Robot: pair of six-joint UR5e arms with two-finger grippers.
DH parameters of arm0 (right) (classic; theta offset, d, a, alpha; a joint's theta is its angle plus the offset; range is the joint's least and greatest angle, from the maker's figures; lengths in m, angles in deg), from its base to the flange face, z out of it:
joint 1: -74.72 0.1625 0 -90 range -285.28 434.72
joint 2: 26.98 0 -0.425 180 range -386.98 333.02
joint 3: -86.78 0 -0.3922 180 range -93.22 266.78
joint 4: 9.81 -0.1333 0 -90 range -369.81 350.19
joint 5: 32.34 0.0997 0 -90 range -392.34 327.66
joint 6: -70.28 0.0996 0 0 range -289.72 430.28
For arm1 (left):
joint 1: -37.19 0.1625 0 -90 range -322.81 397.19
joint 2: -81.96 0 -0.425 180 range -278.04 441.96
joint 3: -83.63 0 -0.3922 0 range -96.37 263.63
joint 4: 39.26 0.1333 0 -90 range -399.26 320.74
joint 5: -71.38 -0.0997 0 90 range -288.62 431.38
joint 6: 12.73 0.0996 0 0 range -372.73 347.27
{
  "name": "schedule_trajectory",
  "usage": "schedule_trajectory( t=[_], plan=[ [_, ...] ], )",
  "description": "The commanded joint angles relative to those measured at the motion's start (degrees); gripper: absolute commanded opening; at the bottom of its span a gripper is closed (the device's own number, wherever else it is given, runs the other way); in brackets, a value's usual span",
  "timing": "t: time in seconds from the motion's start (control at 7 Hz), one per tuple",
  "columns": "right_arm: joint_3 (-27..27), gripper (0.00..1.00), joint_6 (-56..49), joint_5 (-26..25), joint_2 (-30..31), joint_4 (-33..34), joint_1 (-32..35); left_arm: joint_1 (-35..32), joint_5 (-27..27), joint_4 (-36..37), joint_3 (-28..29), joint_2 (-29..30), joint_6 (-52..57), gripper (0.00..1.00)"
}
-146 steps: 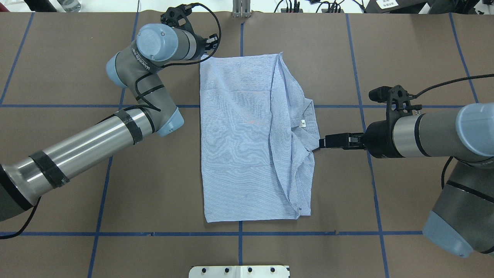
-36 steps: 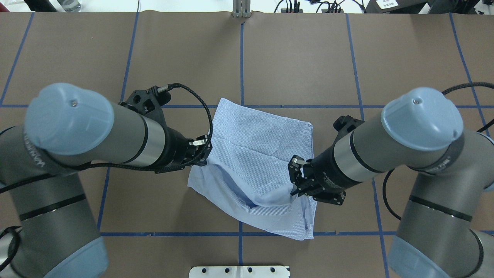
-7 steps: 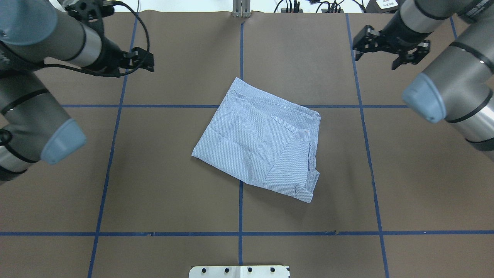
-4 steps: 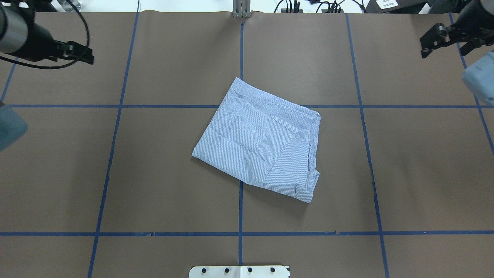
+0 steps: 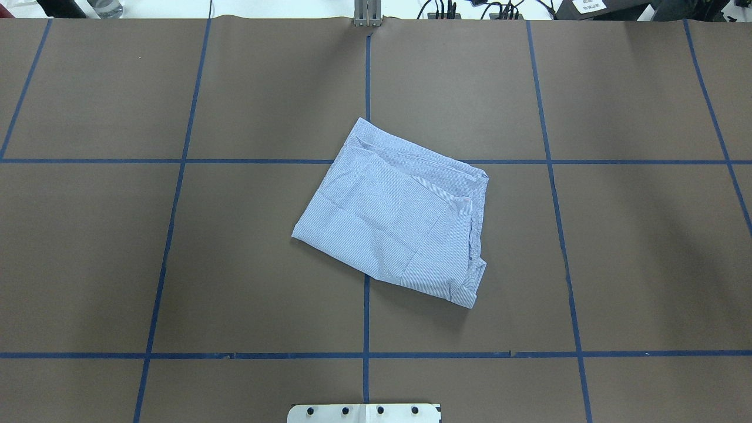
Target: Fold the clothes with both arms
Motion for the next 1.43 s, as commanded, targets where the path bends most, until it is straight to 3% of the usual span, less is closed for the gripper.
schedule_trajectory(
  t=[0.0, 0.43, 1.0, 1.29],
  plan=[
    [-1.56, 1.00, -6.49, 1.71, 4.53, -1.06, 4.72, -4.12, 6.11, -0.67, 0.24, -6.15, 3.44, 0.99],
    [-3.76, 1.00, -6.06, 0.40, 12.43, -7.90, 5.25, -3.94, 5.19, -0.76, 8.21, -7.13, 3.88, 0.99],
    [-3.66, 1.00, -5.88, -1.28, 12.20, -7.93, 5.25, -3.33, 2.90, -0.15, 9.30, -6.78, -2.84, 0.99],
    [-3.84, 1.00, -5.88, -1.45, 12.02, -7.93, 5.07, 1.49, 2.90, 0.29, 9.21, -6.60, -7.08, 0.99]
  ],
)
